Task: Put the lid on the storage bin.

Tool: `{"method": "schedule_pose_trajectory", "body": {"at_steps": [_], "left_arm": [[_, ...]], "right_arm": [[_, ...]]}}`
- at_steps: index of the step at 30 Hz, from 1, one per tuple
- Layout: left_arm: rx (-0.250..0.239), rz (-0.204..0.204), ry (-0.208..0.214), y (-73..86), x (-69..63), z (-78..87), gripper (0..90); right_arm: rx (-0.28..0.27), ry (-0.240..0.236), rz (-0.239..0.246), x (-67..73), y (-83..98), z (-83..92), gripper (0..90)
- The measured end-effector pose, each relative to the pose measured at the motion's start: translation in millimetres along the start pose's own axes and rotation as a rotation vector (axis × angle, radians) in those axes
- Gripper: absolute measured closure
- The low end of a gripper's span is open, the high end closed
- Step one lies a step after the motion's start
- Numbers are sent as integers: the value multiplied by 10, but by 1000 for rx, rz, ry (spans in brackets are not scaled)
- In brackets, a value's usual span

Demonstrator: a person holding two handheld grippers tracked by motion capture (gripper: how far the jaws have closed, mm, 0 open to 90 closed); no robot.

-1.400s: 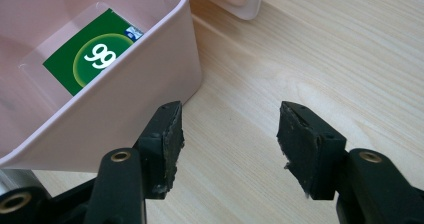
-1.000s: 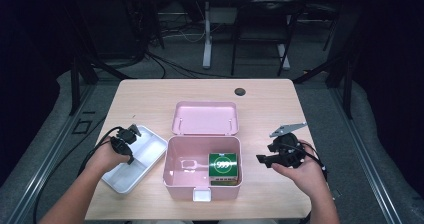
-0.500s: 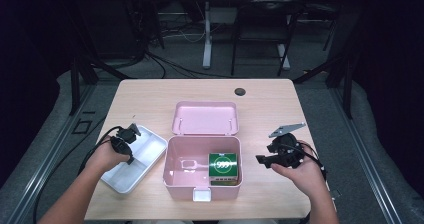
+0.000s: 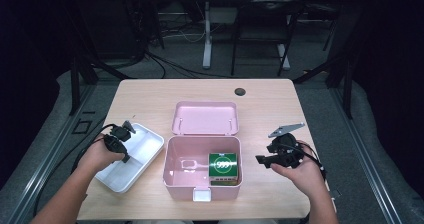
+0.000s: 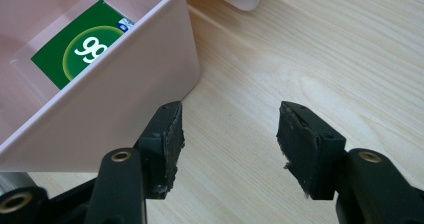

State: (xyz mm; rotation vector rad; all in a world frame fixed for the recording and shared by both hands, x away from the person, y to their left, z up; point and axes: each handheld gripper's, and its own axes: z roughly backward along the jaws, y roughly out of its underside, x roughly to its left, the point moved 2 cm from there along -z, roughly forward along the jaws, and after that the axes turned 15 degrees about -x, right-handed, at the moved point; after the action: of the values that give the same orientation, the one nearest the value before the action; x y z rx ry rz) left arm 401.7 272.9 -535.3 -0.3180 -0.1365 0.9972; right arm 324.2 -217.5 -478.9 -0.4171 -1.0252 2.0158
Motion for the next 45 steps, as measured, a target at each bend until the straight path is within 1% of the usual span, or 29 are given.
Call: {"method": "schedule_pose_trajectory", "body": {"at_steps": [5,6,7,8,9,10,12,16,22,25,27,33,35,37,40,45], "left_arm": [[-12,0,-9,13,-36,144,893],[-16,-4,-14,15,-42,177,894],[-25,0,-15,18,-51,210,894],[-29,4,-13,20,-59,246,894],[-29,4,-13,20,-59,246,894],[-38,8,-7,26,-73,310,893],[-40,13,5,30,-82,370,894],[-53,-5,3,26,-109,468,894],[-68,-46,10,-19,-191,611,894],[-67,-74,9,-54,-246,700,893],[-75,-94,6,-77,-288,771,893],[-97,-150,16,-158,-417,988,893],[-103,-177,17,-195,-456,1063,893],[-109,-193,17,-232,-500,1131,893],[-109,-231,22,-286,-559,1225,893],[-130,-258,32,-362,-648,1364,893]], "right_arm": [[0,-2,-4,3,3,-2,431],[1,-1,-2,-1,5,-1,432],[1,1,-2,-5,7,-1,431],[4,0,-3,-5,8,1,432],[3,-2,-6,-6,9,2,431],[2,-4,-7,-6,9,2,431],[2,-5,-5,-4,8,-2,432],[7,-1,-6,-2,12,-8,432],[10,-1,-10,-14,19,-17,433],[12,2,-12,-8,19,-21,433],[13,1,-12,-9,20,-23,433],[14,-2,-16,-19,26,-29,433],[7,-4,-20,-19,28,-34,433],[15,-3,-20,-18,27,-30,433],[16,1,-17,-22,29,-33,433],[17,4,-20,-30,35,-36,433]]}}
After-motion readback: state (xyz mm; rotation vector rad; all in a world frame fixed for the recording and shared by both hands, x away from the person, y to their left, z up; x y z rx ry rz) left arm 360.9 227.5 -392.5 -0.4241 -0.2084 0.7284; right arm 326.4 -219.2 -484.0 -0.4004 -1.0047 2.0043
